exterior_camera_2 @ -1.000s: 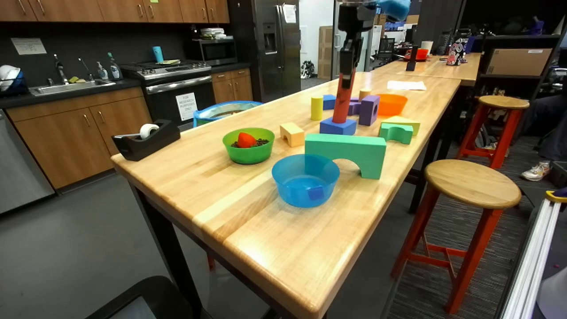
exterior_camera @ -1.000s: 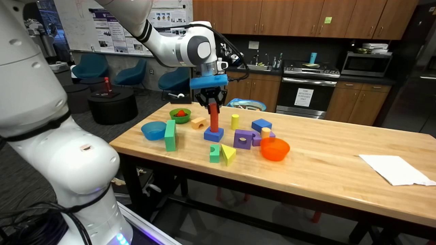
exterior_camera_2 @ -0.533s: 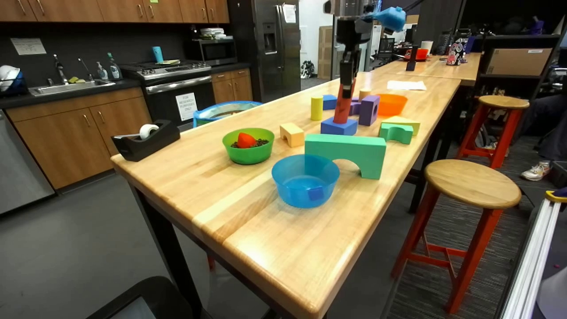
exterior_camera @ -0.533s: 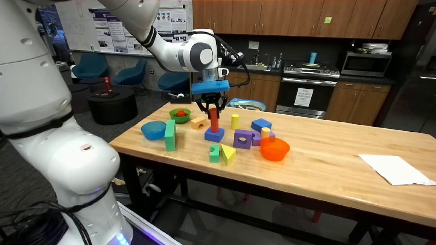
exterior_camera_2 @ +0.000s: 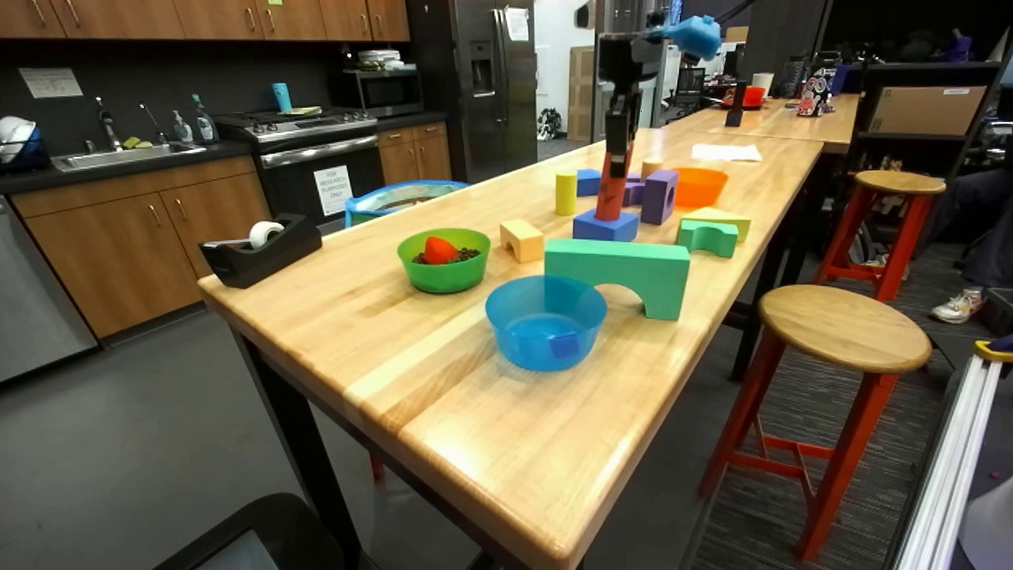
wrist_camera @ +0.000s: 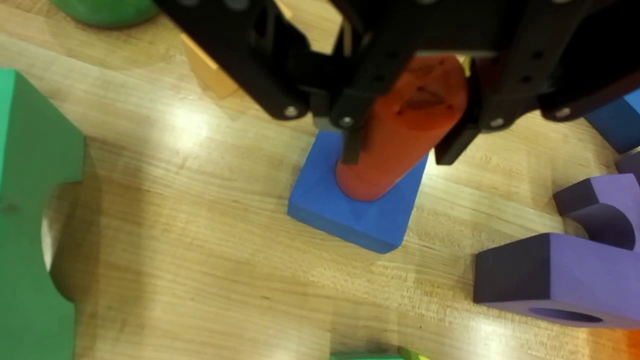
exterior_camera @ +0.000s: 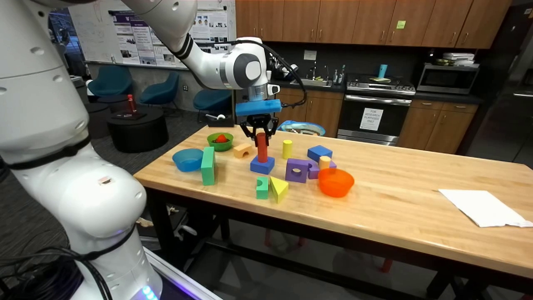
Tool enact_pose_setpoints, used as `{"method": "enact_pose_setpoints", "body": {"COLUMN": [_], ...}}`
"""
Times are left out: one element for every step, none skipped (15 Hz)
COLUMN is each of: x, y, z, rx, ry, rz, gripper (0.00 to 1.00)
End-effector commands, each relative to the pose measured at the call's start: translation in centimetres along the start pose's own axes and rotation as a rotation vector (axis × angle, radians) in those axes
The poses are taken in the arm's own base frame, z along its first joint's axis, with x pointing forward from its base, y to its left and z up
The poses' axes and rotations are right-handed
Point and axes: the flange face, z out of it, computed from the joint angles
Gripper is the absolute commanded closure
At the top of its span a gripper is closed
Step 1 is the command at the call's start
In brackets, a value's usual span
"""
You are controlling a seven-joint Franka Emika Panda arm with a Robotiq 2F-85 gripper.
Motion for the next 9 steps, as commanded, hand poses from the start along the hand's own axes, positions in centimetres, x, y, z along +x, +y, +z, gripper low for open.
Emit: {"method": "enact_pose_setpoints", "body": {"x": [-0.2, -0.1, -0.2, -0.1, -0.2, -0.3, -0.4, -0.3, -0.2], "y": [-0.3, -0.3, -0.4, -0.5, -0.7, -0.9, -1.0, -0.9, -0.9], "z": [2.8, 2.7, 2.6, 2.4, 2.7, 3.3, 3.9, 4.1, 3.6], "rx": [0.028, 0.024, 0.007, 0.001, 0.006, 0.009, 0.012, 0.008, 0.000], "ry": [-0.038, -0.040, -0.037, -0.031, -0.037, -0.048, -0.057, -0.056, -0.050], "rz": [-0.017, -0.019, -0.032, -0.033, -0.034, -0.036, -0.039, -0.042, -0.042], "gripper": [0.85, 0.85, 0.35, 0.34, 0.29, 0.24, 0.18, 0.11, 0.05]}}
